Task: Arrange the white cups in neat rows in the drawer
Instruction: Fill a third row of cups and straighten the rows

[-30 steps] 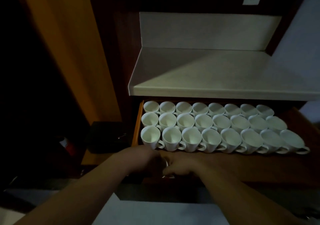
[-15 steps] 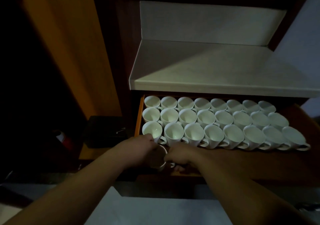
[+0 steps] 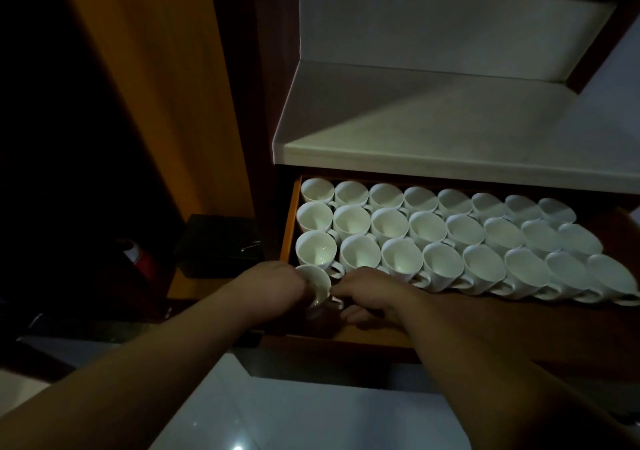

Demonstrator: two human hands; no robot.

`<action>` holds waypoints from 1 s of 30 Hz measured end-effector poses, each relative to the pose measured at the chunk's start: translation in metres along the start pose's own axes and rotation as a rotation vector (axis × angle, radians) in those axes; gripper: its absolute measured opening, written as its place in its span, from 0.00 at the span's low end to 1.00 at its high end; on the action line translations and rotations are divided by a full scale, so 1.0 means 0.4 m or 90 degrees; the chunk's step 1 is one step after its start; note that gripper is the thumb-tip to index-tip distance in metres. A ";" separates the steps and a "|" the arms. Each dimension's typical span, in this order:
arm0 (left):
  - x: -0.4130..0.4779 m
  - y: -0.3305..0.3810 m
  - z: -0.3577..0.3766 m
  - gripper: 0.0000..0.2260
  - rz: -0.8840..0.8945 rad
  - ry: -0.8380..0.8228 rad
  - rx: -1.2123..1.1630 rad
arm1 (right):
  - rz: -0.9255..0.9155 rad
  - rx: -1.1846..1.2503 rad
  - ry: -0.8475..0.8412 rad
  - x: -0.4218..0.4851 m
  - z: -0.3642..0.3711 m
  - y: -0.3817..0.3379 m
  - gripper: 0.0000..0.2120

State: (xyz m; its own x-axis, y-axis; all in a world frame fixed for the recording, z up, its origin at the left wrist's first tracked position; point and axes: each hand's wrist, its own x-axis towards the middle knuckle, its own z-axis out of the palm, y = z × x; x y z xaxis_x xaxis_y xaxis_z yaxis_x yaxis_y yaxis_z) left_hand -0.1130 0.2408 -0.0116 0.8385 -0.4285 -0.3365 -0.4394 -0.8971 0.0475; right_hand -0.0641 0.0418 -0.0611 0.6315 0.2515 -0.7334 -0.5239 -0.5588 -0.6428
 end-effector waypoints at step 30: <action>0.059 0.156 -0.082 0.23 -0.361 -0.245 -0.050 | -0.115 -0.053 0.175 -0.246 -0.224 0.170 0.12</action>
State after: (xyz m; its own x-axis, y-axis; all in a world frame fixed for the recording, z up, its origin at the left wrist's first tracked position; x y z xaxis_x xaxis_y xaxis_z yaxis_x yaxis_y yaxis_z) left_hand -0.1102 0.1712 0.0143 0.7516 0.1647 -0.6387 0.0703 -0.9828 -0.1707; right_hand -0.1105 -0.0918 -0.0127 0.8460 0.1363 -0.5155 -0.3488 -0.5899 -0.7283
